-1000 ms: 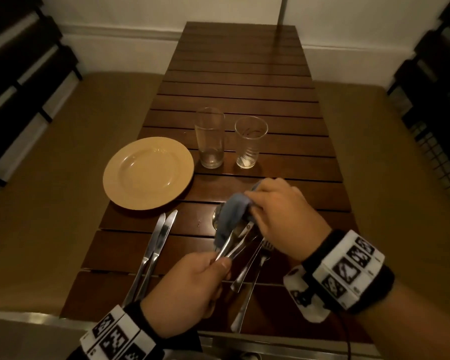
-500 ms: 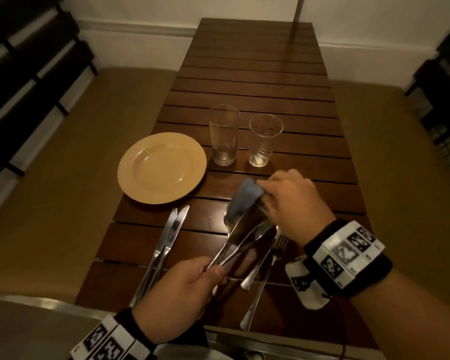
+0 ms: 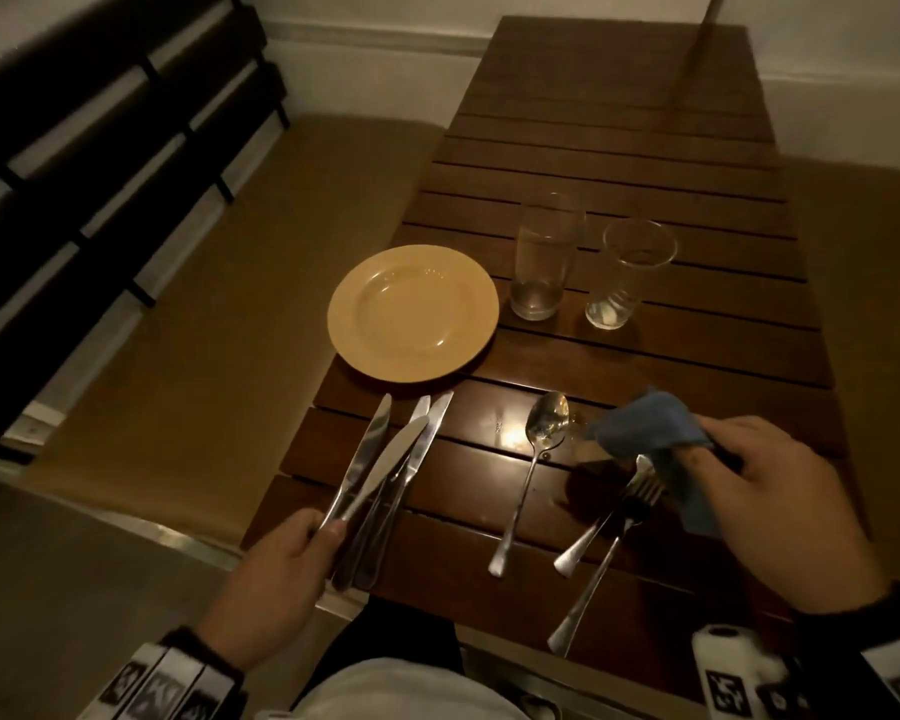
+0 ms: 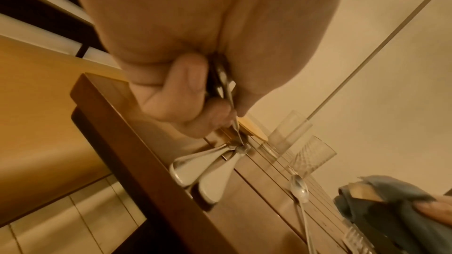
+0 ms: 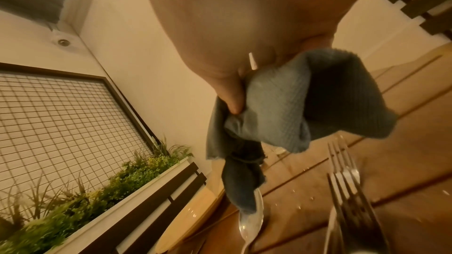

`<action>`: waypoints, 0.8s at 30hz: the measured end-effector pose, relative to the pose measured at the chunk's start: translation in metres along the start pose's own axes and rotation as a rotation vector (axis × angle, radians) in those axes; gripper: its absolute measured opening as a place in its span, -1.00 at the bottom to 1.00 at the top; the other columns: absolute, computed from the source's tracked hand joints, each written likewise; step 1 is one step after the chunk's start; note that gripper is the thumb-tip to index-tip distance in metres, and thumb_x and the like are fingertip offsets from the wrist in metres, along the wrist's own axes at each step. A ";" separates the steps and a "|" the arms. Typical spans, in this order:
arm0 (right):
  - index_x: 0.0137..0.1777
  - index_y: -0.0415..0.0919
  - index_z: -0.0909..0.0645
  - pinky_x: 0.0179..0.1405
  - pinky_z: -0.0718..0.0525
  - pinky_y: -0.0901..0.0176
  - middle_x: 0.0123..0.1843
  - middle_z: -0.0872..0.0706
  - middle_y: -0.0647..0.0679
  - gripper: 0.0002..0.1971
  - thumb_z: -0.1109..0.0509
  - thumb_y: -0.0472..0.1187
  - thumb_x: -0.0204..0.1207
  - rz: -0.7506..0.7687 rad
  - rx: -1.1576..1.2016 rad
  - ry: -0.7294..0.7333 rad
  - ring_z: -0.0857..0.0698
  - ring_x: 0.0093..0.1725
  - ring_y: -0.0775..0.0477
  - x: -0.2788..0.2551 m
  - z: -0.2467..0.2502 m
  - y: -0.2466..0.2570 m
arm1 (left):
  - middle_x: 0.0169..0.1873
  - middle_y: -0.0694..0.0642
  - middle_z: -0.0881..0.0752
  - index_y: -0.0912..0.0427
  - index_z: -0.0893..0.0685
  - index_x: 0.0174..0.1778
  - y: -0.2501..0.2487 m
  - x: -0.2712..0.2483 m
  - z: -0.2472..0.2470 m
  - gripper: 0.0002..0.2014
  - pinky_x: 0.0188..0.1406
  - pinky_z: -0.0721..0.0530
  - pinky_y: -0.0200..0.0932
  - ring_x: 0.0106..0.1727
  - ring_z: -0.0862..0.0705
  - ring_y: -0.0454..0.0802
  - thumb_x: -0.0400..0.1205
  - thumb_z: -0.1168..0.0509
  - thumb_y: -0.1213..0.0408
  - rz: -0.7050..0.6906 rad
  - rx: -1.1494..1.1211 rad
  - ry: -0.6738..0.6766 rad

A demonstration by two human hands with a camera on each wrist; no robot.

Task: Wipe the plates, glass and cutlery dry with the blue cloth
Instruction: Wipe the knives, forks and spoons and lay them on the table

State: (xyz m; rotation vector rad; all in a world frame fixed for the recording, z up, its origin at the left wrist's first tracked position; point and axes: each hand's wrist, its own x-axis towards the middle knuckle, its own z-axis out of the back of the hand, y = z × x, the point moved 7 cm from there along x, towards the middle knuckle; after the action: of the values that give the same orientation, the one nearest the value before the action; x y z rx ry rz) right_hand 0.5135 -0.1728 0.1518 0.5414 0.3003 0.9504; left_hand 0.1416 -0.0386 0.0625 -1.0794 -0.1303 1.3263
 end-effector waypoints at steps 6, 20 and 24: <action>0.23 -0.04 -0.72 -0.26 -0.43 0.38 -0.01 -0.64 0.10 -0.78 -0.35 -0.19 0.64 -0.047 0.050 0.041 -0.60 -0.15 0.19 -0.016 -0.016 -0.009 | -0.29 -0.05 -0.78 -0.08 -0.64 0.07 0.004 0.017 -0.004 -0.85 -0.13 -0.76 0.06 -0.29 -0.75 -0.10 0.74 -0.20 0.01 0.025 -0.051 -0.015; 0.22 0.00 -0.72 -0.24 -0.50 0.30 -0.04 -0.65 0.18 -0.77 -0.38 -0.18 0.61 -0.085 0.140 0.050 -0.63 -0.13 0.17 -0.031 -0.024 -0.009 | -0.28 -0.05 -0.74 -0.04 -0.54 0.09 -0.007 0.028 -0.008 -0.76 -0.43 -0.59 -0.29 -0.31 -0.72 -0.20 0.63 -0.35 -0.04 0.043 0.374 -0.154; 0.18 -0.03 -0.73 -0.29 -0.46 0.28 -0.07 -0.65 0.16 -0.80 -0.38 -0.19 0.61 -0.089 0.144 0.056 -0.63 -0.16 0.15 -0.033 -0.025 -0.009 | -0.23 -0.03 -0.72 0.02 -0.62 -0.04 -0.009 0.035 -0.007 -0.78 -0.26 -0.77 -0.10 -0.27 -0.72 -0.14 0.63 -0.33 -0.06 0.052 0.432 -0.146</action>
State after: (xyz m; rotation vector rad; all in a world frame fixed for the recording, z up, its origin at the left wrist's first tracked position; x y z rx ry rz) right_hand 0.4901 -0.1970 0.1266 0.6287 0.4424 0.8624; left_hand 0.1630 -0.0123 0.0481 -0.6245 0.0760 1.3991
